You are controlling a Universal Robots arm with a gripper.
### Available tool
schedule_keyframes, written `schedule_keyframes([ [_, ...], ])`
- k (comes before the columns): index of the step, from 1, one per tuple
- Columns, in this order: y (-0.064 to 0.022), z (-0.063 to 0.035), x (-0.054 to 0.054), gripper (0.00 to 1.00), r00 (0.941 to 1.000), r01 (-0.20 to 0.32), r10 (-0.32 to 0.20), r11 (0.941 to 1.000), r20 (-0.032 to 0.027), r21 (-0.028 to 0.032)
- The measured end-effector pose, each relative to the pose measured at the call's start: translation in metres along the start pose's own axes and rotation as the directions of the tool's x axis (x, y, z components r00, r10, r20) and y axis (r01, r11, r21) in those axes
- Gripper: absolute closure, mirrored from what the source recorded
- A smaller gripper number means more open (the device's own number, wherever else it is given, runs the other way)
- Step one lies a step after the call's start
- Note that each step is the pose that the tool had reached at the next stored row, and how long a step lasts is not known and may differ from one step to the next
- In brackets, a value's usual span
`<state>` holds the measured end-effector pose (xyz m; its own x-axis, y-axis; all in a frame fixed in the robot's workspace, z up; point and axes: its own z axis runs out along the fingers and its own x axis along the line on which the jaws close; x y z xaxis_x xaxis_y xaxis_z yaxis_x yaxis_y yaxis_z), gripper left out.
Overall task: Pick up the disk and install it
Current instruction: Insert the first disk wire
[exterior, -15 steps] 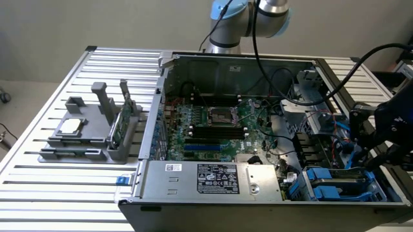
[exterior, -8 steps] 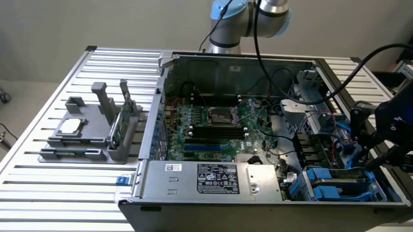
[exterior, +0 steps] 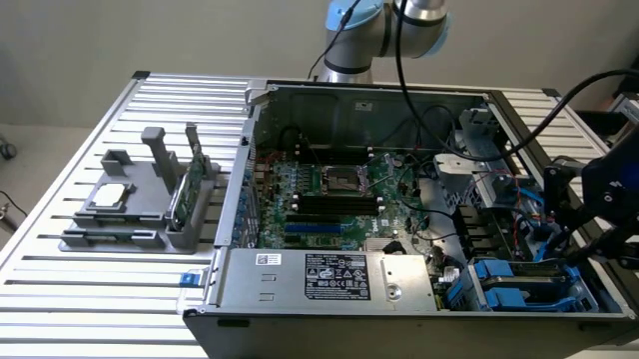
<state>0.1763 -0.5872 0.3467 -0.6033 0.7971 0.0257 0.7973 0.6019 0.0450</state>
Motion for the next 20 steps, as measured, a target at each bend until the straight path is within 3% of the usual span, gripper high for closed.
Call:
schedule_keyframes([
  [8,0.0016,0.0045,-0.0015,0.69,0.9979,-0.064,0.064,0.9979,0.0022,-0.0022],
  [15,0.0023,0.0048,-0.002,0.69,0.9971,-0.076,0.075,0.9971,-0.0094,-0.0103],
  [20,0.0018,0.0056,-0.0028,0.69,0.9966,-0.082,0.082,0.9966,-0.0107,-0.0115],
])
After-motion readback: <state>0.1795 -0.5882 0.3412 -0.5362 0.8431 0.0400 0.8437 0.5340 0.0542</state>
